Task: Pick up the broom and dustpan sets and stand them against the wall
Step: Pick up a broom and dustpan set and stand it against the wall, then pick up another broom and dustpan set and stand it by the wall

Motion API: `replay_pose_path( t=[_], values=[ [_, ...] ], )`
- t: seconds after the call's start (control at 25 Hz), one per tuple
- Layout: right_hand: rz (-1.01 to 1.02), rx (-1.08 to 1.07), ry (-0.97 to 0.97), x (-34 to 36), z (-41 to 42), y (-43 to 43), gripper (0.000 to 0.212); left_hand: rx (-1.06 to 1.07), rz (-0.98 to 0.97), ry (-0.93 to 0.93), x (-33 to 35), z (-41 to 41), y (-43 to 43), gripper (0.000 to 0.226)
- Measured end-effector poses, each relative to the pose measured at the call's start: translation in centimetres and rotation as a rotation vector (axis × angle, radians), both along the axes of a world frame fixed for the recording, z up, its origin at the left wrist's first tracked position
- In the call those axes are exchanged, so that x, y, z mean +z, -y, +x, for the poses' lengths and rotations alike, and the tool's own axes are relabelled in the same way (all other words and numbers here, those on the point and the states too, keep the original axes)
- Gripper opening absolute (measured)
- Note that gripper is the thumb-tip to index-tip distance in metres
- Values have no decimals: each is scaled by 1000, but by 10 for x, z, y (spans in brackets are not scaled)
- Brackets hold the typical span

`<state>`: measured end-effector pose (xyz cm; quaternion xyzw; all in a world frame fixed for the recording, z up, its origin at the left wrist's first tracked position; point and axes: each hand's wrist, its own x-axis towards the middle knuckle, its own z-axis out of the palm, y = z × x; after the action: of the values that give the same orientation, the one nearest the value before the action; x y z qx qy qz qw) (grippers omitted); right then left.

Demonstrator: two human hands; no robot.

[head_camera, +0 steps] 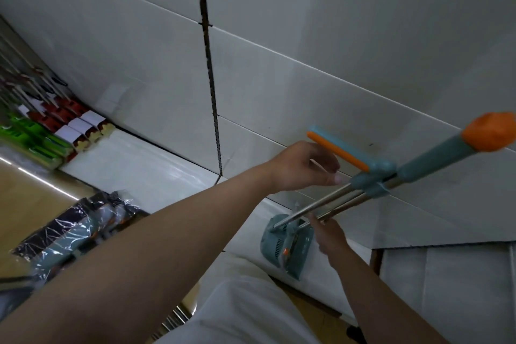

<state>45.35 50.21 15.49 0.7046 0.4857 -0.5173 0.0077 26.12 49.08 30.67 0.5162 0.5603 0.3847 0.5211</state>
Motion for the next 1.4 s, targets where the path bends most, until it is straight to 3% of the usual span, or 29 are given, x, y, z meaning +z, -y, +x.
replay_pose_path(
  t=[0.12, 0.28, 0.48, 0.68, 0.92, 1.08, 1.4],
  values=[
    [-164, 59, -5, -6, -21, 10, 43, 107, 18, 0, -6, -15, 12, 28],
    [-15, 236, -149, 0, -72, 15, 21, 253, 11, 27, -17, -38, 40, 25],
    [48, 536, -245, 21, -153, 43, 24, 578, -33, 88, -43, -91, 114, 22],
    [22, 881, -364, 21, -246, 110, 20, 1143, -87, 220, -85, -131, 236, 17],
    [-88, 1301, -438, -3, -345, 221, 22, 1808, -140, 302, -128, -125, 382, 13],
    [-134, 1557, -450, -17, -393, 283, 23, 2127, -142, 365, -142, -117, 444, 9],
    [-192, 2133, -483, -39, -457, 366, 13, 2535, -200, 500, -154, -87, 483, 6]
  ],
)
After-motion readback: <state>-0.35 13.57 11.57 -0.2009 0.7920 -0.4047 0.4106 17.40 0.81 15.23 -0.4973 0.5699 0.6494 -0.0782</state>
